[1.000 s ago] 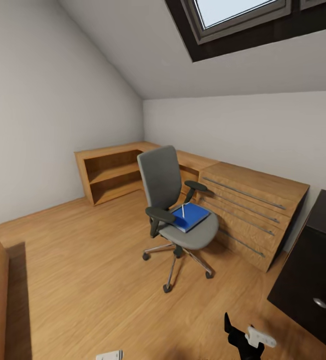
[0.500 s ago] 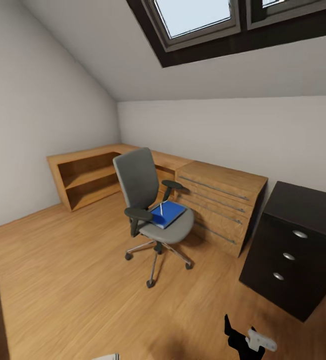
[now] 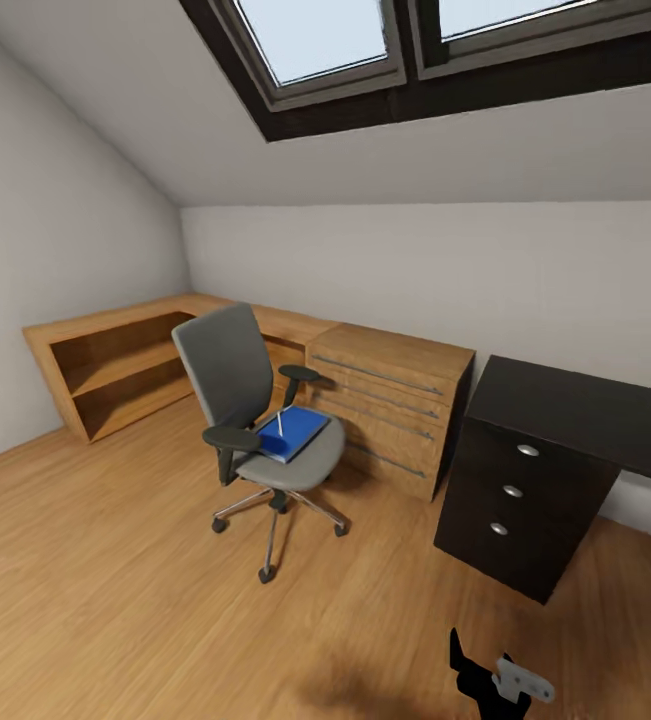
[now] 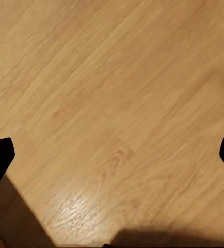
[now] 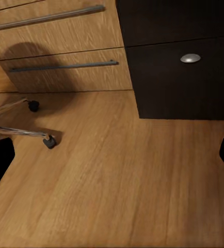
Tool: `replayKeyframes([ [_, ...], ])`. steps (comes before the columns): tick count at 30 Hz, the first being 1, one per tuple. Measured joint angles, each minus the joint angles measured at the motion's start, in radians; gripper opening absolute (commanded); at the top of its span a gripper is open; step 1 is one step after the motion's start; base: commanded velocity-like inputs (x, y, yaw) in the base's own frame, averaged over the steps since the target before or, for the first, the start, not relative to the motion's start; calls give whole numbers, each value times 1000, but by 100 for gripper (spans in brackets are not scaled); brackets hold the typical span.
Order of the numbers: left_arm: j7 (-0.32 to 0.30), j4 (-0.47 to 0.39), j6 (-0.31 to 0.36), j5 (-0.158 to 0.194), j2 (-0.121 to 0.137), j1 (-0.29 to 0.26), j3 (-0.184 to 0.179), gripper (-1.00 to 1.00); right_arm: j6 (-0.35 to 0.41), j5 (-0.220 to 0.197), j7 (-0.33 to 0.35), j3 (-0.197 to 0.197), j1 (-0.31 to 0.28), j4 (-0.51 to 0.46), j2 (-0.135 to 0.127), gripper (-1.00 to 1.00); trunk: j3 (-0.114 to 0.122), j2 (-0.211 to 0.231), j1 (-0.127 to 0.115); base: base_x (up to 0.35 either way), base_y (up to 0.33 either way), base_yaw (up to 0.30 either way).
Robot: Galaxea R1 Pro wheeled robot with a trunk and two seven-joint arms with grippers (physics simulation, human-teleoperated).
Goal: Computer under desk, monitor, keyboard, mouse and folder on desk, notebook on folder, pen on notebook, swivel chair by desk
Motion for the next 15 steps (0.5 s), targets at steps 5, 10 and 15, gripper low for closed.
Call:
replayKeyframes([
  [5, -126, 26, 0, 1, 3, 0, -1, 100, 5, 0, -1, 0, 0, 1, 3, 100, 16, 35, -19, 0, 0, -295],
  [10, -175, 28, -5, 1, 4, 0, -1, 100, 6, 1, -12, 0, 0, 1, 4, 100, 25, 56, -31, 0, 0, -295],
  [15, -192, 32, -104, -5, 5, 0, -6, 100, 6, 1, -45, 0, 0, 1, 4, 100, 25, 56, -31, 7, 0, -295],
])
